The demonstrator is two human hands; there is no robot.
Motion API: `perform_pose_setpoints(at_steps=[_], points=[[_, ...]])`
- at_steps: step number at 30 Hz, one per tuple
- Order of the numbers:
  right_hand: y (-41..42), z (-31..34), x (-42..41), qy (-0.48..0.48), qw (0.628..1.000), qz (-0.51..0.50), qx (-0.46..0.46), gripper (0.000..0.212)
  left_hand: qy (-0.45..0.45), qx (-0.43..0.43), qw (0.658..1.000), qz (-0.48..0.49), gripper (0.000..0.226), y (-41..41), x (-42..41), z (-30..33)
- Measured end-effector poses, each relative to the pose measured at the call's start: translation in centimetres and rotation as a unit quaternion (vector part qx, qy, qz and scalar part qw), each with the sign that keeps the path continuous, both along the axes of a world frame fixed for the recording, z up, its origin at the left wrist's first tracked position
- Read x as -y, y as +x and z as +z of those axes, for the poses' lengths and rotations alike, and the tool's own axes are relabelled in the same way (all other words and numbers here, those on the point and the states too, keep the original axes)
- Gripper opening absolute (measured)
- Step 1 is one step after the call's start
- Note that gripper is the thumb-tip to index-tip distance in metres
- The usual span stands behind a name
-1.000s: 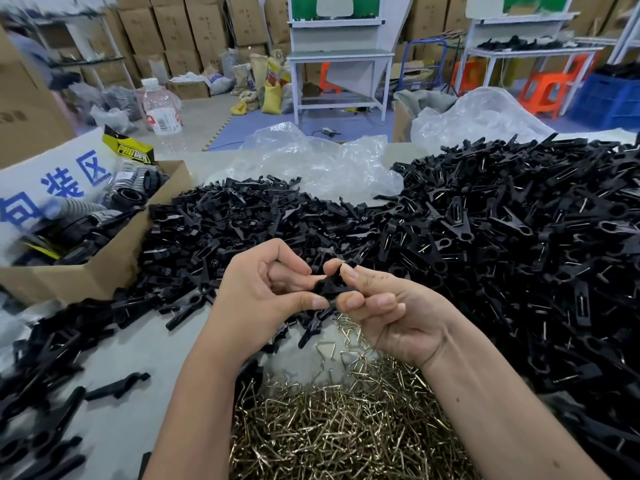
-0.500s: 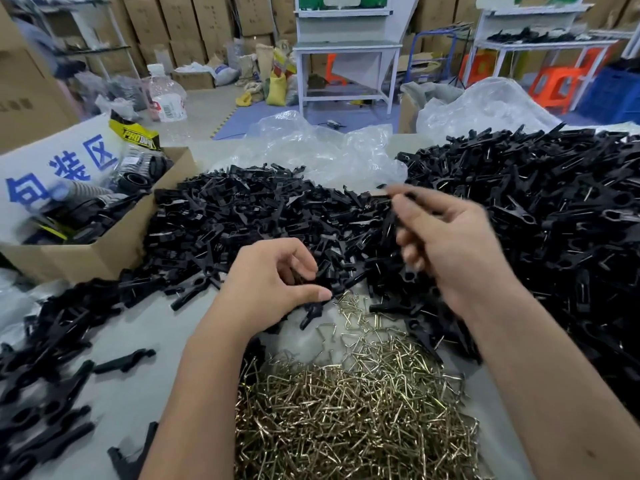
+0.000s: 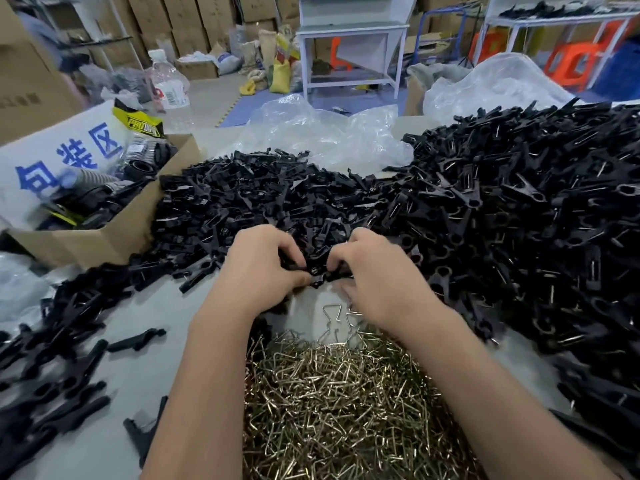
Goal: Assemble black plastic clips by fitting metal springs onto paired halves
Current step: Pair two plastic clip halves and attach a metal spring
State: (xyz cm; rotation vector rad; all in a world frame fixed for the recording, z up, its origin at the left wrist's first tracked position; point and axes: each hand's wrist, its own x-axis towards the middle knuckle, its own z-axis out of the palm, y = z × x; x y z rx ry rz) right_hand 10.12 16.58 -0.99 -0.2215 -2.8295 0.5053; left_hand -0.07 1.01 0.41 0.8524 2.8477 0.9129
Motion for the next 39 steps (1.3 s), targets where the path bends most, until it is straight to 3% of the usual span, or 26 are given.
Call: perform_pose_setpoints(at_steps=[7,11,15,17,20,25,29,35,39], points=[[0.4,0.2,-2.0,-0.214,0.966,-0.03,-0.143,0.015,0.141,-0.01,0.989,0.048,0.016,-0.2,0.7,0.2],[0.0,0.4,-2.4,-0.404,0.892,-0.054,-0.198,0.016,0.257,0.009,0.964,0.062,0.017,-0.1,0.2,0.4],[-0.2,0.3,-2.5,-0.58,0.793,-0.051,-0.178,0.01,0.423,0.144,0.894,0.023,0.009,0.1,-0.4,0.7],[-0.1,0.3,-2.5,-0.615,0.77,-0.03,-0.164,0.007,0.441,0.192,0.877,0.005,0.015,0.2,-0.8,0.7],[0.0,0.3,-2.5,-0.62,0.771,0.01,-0.149,0.009,0.432,0.212,0.876,-0.02,0.012,0.5,-1.2,0.6],[0.1,0.5,-1.8,-0.561,0.81,-0.007,-0.171,0.009,0.417,0.196,0.886,-0.054,0.015,0.7,-1.3,0.5],[-0.2,0.4,-1.3,-0.585,0.797,-0.007,-0.151,0.015,0.404,0.205,0.889,-0.067,0.023,0.6,-1.5,0.4],[-0.3,0.3,-1.3,-0.517,0.844,0.013,-0.142,0.044,0.353,0.203,0.909,-0.088,0.034,0.8,-1.8,0.1],[-0.2,0.3,-1.4,-0.474,0.865,0.023,-0.165,0.024,0.347,0.191,0.913,-0.097,0.034,1.0,-1.8,0.4]])
